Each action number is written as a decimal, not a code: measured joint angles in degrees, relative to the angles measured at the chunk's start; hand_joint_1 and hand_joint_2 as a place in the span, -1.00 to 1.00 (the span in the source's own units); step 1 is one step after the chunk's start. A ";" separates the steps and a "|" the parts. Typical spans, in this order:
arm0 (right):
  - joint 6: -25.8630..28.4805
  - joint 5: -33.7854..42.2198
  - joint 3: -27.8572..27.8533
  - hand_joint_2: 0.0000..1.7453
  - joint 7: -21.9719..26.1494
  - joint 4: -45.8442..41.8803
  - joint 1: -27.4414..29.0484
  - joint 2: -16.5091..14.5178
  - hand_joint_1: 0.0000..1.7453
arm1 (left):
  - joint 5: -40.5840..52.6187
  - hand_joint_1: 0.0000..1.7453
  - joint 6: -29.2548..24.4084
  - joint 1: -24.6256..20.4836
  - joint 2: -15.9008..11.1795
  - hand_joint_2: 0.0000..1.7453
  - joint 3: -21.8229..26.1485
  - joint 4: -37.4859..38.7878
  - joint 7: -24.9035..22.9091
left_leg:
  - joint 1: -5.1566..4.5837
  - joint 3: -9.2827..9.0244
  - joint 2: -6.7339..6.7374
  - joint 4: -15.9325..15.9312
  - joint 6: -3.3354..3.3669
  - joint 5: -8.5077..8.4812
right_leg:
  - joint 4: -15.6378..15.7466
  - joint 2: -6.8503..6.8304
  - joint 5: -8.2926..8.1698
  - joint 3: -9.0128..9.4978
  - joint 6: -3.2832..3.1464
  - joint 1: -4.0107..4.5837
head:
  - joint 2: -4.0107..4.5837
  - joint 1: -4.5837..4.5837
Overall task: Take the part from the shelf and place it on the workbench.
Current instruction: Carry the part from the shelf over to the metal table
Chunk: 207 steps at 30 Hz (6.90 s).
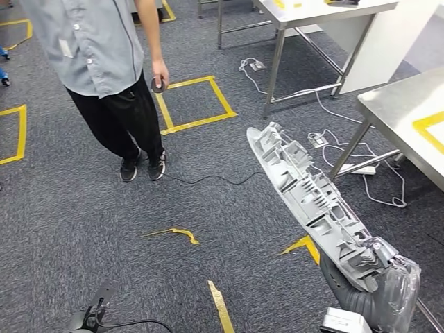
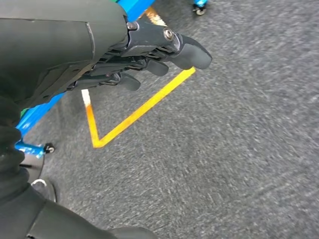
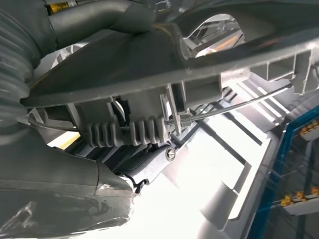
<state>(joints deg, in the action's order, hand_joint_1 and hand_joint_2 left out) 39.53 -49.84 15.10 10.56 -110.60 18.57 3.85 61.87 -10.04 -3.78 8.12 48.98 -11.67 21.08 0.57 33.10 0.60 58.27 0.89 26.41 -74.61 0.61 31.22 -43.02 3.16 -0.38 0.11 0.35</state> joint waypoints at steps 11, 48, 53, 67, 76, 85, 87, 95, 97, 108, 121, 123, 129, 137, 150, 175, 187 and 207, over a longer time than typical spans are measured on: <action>0.01 0.05 0.07 1.00 0.00 0.38 -0.49 0.00 1.00 | -0.08 -1.00 0.23 -0.13 -0.07 1.00 -0.02 0.00 0.57 | -0.32 0.81 1.57 4.28 -2.35 3.74 | 15.36 -1.12 -6.10 8.06 -2.45 0.38 | 0.00 -0.70; 0.03 1.04 0.28 1.00 -0.07 0.91 -0.55 0.00 1.00 | -0.16 -1.00 0.51 0.49 -0.55 1.00 0.11 0.00 1.60 | 0.00 4.76 -1.40 10.36 -2.51 3.20 | 15.05 4.20 -5.96 8.04 -2.69 0.03 | 0.00 -1.01; 0.01 1.03 0.28 1.00 -0.05 0.91 -0.58 0.00 1.00 | -0.18 -1.00 0.97 0.43 -0.54 1.00 0.12 0.00 1.86 | 0.64 0.78 -4.93 0.66 -1.95 0.02 | 14.94 7.70 -6.27 7.06 -1.12 -0.08 | 0.00 -0.96; -0.03 0.99 0.61 1.00 0.42 1.21 -1.13 0.00 1.00 | -0.06 -1.00 1.28 0.28 -0.61 1.00 0.21 0.00 2.13 | -0.36 -1.36 3.66 0.40 -1.31 1.44 | 14.42 -3.83 -5.70 7.73 -0.54 0.77 | 0.00 -0.27; -0.08 0.80 0.84 1.00 0.51 1.23 -1.59 0.00 1.00 | 0.01 -1.00 1.33 0.15 -0.51 1.00 0.13 0.00 2.12 | -0.11 5.25 0.04 14.06 -2.83 8.08 | 15.18 0.52 -6.23 7.79 -2.81 0.19 | -0.01 -0.89; -0.12 0.80 1.25 1.00 0.53 1.27 -1.48 0.02 1.00 | 0.03 -1.00 1.41 0.01 -0.49 1.00 0.15 0.00 2.11 | 0.52 0.50 -3.42 0.44 -1.90 -0.01 | 15.20 5.36 -6.63 7.08 -0.83 -0.06 | -0.01 -0.99; -0.13 0.81 1.32 1.00 0.54 1.27 -1.43 0.02 1.00 | 0.03 -1.00 1.40 -0.07 -0.41 1.00 0.15 0.00 2.11 | 0.65 0.41 -2.54 0.22 -1.16 -0.24 | 13.99 4.05 -5.82 6.25 -0.19 -0.01 | 0.00 -0.78; -0.47 0.81 1.71 1.00 0.62 1.32 -1.71 0.03 1.00 | 0.03 -1.00 1.39 0.09 -0.49 1.00 0.20 0.00 2.11 | 0.35 -0.20 0.53 0.17 -0.59 0.19 | 6.93 -0.41 -3.85 3.67 0.33 -0.06 | 0.00 -0.25; -0.87 0.83 1.97 1.00 0.72 1.33 -1.94 0.03 1.00 | 0.02 -1.00 1.44 0.02 -0.49 1.00 0.20 0.00 2.16 | 0.10 -0.36 0.74 0.26 -1.07 0.38 | 13.37 -0.87 -5.69 7.46 -0.08 0.13 | 0.00 -0.29; -1.81 -1.25 5.07 1.00 1.26 2.17 -3.32 0.18 1.00 | 0.60 -1.00 3.32 0.11 -0.80 1.00 0.13 0.00 3.62 | 0.15 7.40 -0.14 15.45 -3.33 6.54 | 15.51 -0.04 -6.03 8.39 -2.78 0.02 | 0.00 -0.77; -1.43 -1.12 6.94 1.00 0.28 2.86 -3.91 0.55 1.00 | 0.73 -1.00 3.39 0.02 -1.02 1.00 0.02 0.00 3.70 | 0.39 0.76 -0.44 -0.06 -0.44 -0.74 | 2.82 0.00 0.43 2.19 0.28 -0.07 | 0.00 -0.34; -1.41 -0.69 7.04 1.00 0.21 3.03 -3.90 0.58 1.00 | 0.73 -1.00 3.38 0.07 -1.07 1.00 0.02 0.00 3.70 | 0.33 0.67 -0.41 -0.05 -0.39 -0.67 | -0.69 -0.06 0.98 0.50 0.38 -0.12 | 0.00 -0.34; -1.39 1.14 7.25 1.00 0.45 3.21 -4.28 0.62 1.00 | 0.73 -1.00 3.38 0.12 -1.13 1.00 0.02 0.00 3.70 | 0.04 0.21 -0.44 0.02 -1.52 -0.34 | 14.92 -0.58 -5.31 8.69 -0.47 0.17 | 0.00 -0.49; -1.39 1.52 7.21 1.00 0.76 3.23 -4.59 0.63 1.00 | 0.74 -1.00 3.40 0.16 -1.14 1.00 -0.03 0.00 3.75 | 0.28 6.90 -0.48 13.78 -3.40 6.37 | 15.73 -0.22 -5.59 9.01 -2.80 0.03 | -0.01 -1.05; -1.51 1.72 7.38 1.00 2.82 3.24 -5.95 0.64 1.00 | 1.28 -1.00 3.78 -0.01 -1.09 1.00 -0.04 0.00 3.75 | 0.52 1.29 -0.60 -0.26 -0.73 -1.30 | 9.02 -0.06 -1.17 6.16 -0.06 0.20 | 0.00 -0.62; -4.26 0.67 7.33 1.00 4.45 5.47 -12.21 0.70 1.00 | 2.41 -1.00 4.88 -0.93 -1.27 1.00 -0.45 0.00 3.66 | -0.16 2.26 -0.66 0.50 -1.79 -1.53 | 15.01 0.38 -4.88 8.71 -2.01 0.63 | 0.00 -1.13; -4.37 0.67 7.44 1.00 4.49 6.43 -12.79 0.70 1.00 | 2.50 -1.00 5.17 -0.82 -1.15 1.00 -0.51 0.00 3.66 | 0.23 -1.15 -0.87 -0.13 -0.39 1.02 | 6.80 -0.17 -5.41 2.63 0.03 0.25 | 0.00 -0.41; -5.04 -0.19 7.26 1.00 4.37 8.42 -17.37 0.72 1.00 | 3.03 -1.00 5.57 -1.26 -1.14 1.00 -1.62 0.00 3.49 | -0.03 2.95 -0.81 0.23 -1.57 -1.74 | 15.50 0.31 -2.90 11.17 -1.07 0.45 | 0.00 -1.31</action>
<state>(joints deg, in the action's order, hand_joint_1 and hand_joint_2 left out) 34.49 -50.03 22.36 14.92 -102.18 1.20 4.57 64.90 -4.48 -5.04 6.98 47.36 -11.67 24.57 0.54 36.05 -0.21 58.50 -0.68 24.67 -59.11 0.92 28.32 -31.85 2.09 0.07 0.11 -0.96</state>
